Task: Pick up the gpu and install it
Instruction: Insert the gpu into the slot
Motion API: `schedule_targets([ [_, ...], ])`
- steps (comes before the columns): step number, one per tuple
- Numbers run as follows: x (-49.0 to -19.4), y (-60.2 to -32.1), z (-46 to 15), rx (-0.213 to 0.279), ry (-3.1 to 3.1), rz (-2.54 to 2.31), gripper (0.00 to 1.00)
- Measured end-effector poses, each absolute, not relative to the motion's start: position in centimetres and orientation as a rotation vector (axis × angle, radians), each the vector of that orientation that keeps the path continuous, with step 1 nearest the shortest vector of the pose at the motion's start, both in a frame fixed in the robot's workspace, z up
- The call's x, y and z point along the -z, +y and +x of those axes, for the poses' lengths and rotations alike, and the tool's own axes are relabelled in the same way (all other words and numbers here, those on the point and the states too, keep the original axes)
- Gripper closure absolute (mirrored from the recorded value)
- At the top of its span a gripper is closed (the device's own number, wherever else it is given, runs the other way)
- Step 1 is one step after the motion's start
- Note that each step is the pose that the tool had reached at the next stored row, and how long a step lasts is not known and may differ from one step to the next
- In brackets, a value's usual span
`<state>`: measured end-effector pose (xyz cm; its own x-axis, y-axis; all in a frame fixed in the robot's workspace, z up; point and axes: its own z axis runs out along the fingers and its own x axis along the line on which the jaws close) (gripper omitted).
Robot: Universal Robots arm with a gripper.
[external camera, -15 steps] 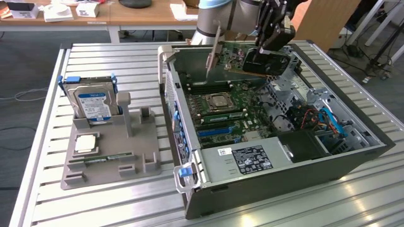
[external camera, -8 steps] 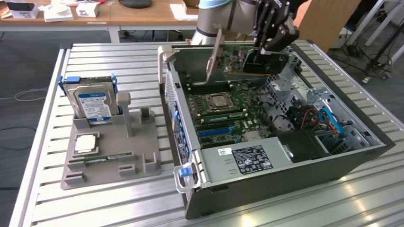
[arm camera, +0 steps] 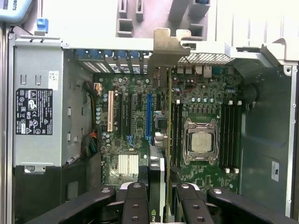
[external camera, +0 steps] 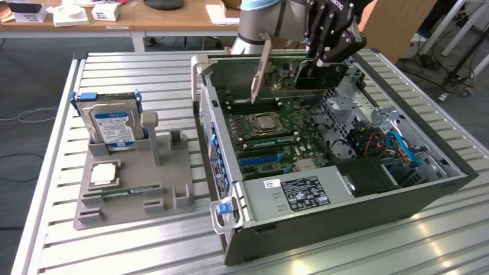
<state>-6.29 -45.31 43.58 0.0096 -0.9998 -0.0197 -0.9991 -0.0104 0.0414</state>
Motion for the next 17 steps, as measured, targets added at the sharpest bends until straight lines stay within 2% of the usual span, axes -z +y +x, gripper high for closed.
schedule_targets([
  [7,-43.56,-45.31,-6.29,0.067,-2.187,2.234,0.73],
  [12,-43.39,-45.30,-6.36,0.039,-2.204,2.252,0.73],
  [17,-43.32,-45.31,-6.36,0.039,-2.204,2.252,0.73],
])
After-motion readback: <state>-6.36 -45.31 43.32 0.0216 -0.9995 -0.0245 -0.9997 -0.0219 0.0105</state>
